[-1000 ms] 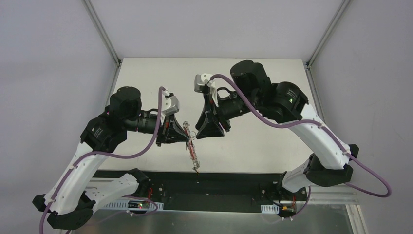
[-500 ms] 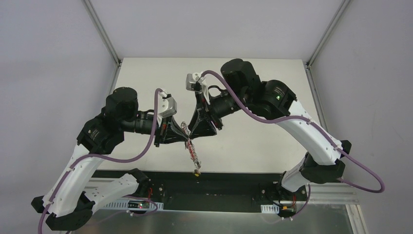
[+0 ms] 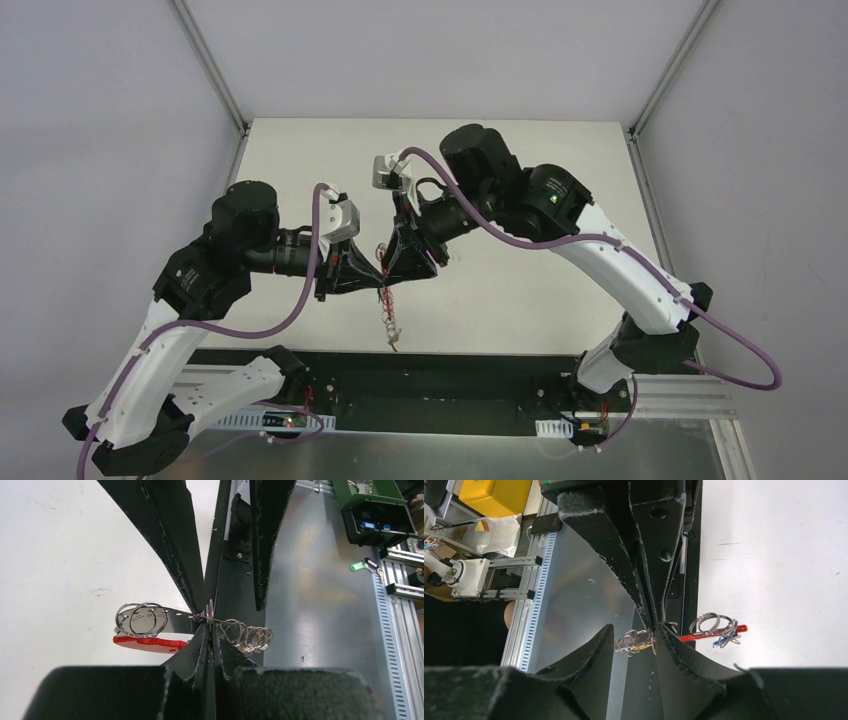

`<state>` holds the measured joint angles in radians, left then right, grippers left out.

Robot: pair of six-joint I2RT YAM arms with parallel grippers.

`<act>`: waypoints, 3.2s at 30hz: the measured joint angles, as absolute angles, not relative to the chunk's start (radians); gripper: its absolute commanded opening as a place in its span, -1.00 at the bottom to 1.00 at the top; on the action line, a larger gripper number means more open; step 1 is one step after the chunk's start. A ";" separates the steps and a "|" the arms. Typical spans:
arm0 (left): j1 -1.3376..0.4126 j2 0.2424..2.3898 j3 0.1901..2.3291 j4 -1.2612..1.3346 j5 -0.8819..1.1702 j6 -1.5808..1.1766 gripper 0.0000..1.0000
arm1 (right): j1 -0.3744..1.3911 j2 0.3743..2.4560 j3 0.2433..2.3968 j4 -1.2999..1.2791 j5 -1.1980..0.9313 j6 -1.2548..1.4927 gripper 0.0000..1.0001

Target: Put the keys on the keyring

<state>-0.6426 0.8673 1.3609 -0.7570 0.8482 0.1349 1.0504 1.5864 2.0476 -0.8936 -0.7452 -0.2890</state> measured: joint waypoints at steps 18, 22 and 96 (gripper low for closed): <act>-0.643 0.841 1.361 -0.757 0.805 0.153 -1.00 | 1.051 1.610 2.031 -0.894 -0.745 -0.291 -0.38; -0.643 0.841 1.361 -0.757 0.799 0.155 -1.00 | 1.052 1.614 2.030 -0.894 -0.745 -0.294 -0.47; -0.643 0.853 1.369 -0.146 1.110 0.014 -0.17 | 1.117 1.097 1.519 -0.270 -0.567 -0.102 -1.00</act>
